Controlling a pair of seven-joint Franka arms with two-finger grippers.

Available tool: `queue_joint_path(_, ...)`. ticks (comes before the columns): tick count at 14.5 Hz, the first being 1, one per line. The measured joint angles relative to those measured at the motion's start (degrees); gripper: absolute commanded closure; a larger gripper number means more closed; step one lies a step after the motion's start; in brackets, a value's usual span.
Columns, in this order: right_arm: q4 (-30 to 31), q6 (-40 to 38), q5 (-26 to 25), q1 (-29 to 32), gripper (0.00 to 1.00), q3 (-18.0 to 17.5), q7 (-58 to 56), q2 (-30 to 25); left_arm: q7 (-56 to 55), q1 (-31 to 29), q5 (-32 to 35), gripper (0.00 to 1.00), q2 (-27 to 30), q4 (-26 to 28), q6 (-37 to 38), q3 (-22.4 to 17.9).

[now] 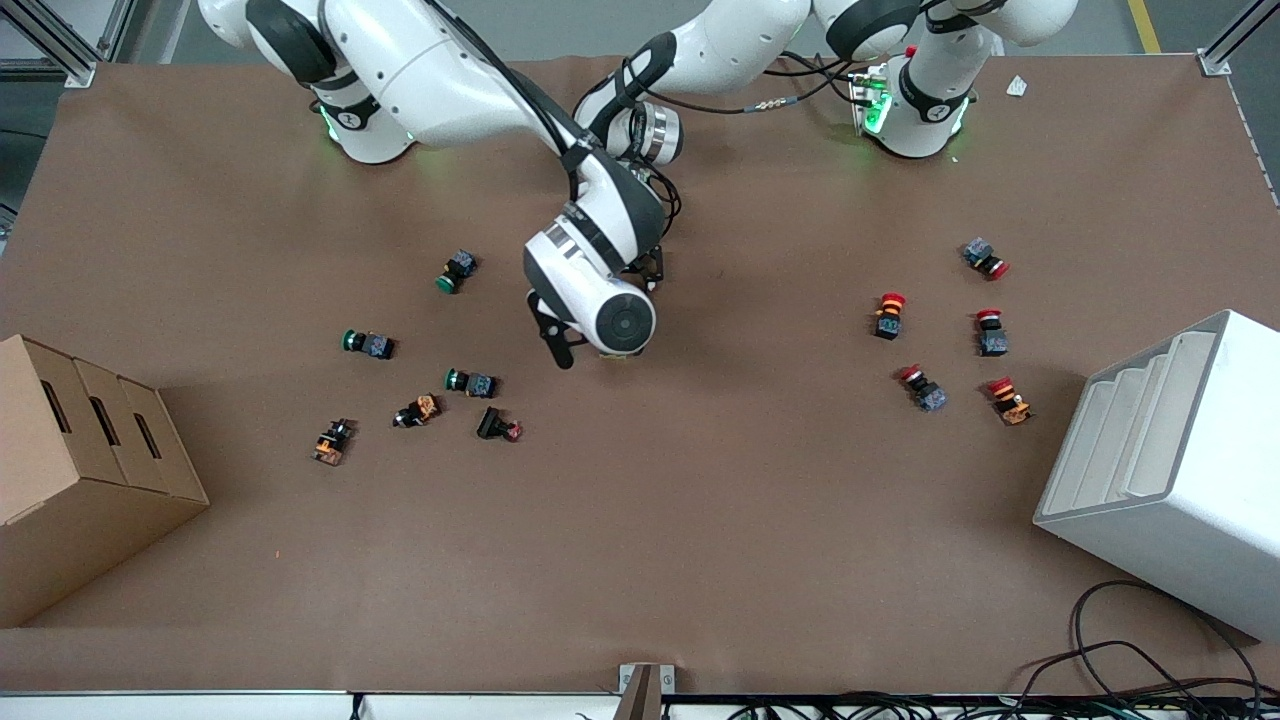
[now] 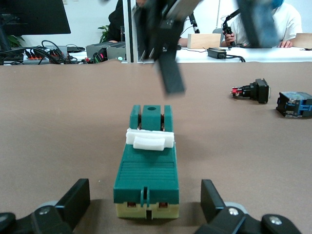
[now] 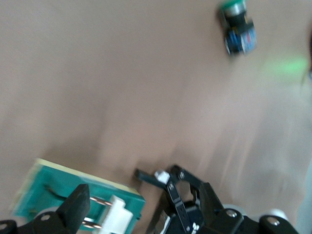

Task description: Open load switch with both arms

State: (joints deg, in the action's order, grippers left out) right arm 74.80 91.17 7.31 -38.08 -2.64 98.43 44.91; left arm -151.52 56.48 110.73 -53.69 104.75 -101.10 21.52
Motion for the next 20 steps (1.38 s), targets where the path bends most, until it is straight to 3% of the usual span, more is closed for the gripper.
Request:
queue_joint_path(8, -0.14, 0.56, -10.03, 18.17, 0.00, 0.39, -42.41, -12.15, 1.10, 0.07, -2.72, 0.01, 0.09, -1.05, -0.21, 0.39)
queue_joint_path(14, 3.35, 3.59, -10.39, 29.23, 0.00, 0.41, -71.46, -19.32, 8.36, 0.37, -17.68, 0.01, 4.44, -10.16, -1.32, 2.42)
queue_joint_path(20, 10.50, 4.57, -10.54, 34.84, 0.00, 0.35, -85.11, -29.91, 30.65, -2.59, -43.29, 0.00, 12.93, -21.60, 1.83, 1.44)
